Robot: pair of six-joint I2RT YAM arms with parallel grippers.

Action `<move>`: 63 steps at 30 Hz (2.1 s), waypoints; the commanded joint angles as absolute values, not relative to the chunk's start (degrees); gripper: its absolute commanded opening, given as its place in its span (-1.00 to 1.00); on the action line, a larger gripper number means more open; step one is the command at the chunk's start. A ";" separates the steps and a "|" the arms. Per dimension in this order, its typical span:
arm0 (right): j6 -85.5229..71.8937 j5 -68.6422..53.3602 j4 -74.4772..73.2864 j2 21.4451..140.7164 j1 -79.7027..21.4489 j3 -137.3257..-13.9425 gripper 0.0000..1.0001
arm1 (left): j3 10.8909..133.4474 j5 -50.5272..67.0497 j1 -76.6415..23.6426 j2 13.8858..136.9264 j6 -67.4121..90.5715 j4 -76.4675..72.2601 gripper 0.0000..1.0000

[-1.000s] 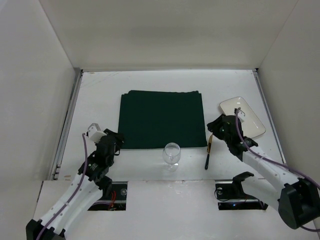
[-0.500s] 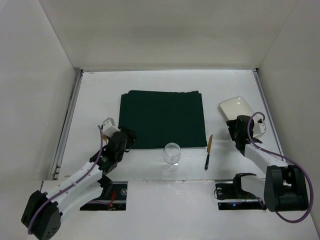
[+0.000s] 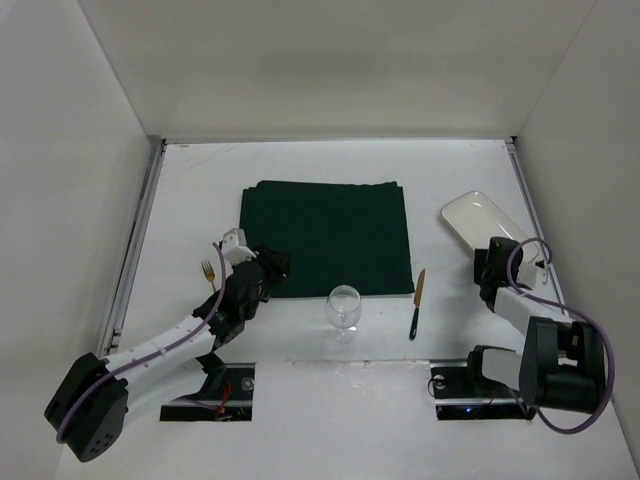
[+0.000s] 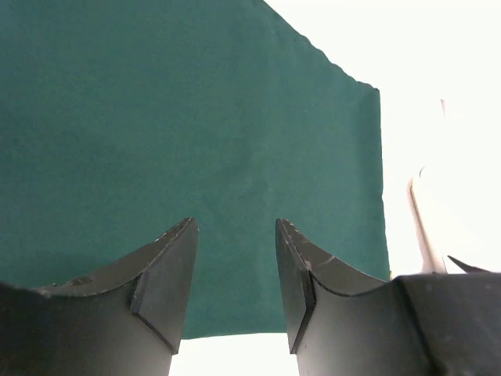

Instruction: Set the dinner table for one person

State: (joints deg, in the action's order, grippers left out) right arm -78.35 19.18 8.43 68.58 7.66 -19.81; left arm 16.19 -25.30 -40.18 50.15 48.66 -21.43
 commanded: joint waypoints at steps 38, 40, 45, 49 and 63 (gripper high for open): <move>-75.76 10.46 17.40 81.12 15.95 -23.55 -0.84 | 13.54 -23.47 -37.92 58.80 49.48 -31.02 -0.15; -75.76 10.46 17.40 81.12 15.95 -23.55 -0.84 | 13.45 -23.38 -37.75 58.62 49.48 -31.03 -0.15; -75.76 10.46 17.40 81.12 15.95 -23.55 -0.84 | 13.19 -23.47 -36.61 57.57 48.96 -30.76 -0.15; -75.76 10.46 17.40 81.12 15.95 -23.55 -0.84 | 13.09 -23.38 -35.90 57.83 49.04 -30.85 -0.15; -71.89 6.50 27.42 88.77 14.99 -23.38 0.23 | 13.45 -23.38 -35.64 59.41 48.95 -31.03 -0.15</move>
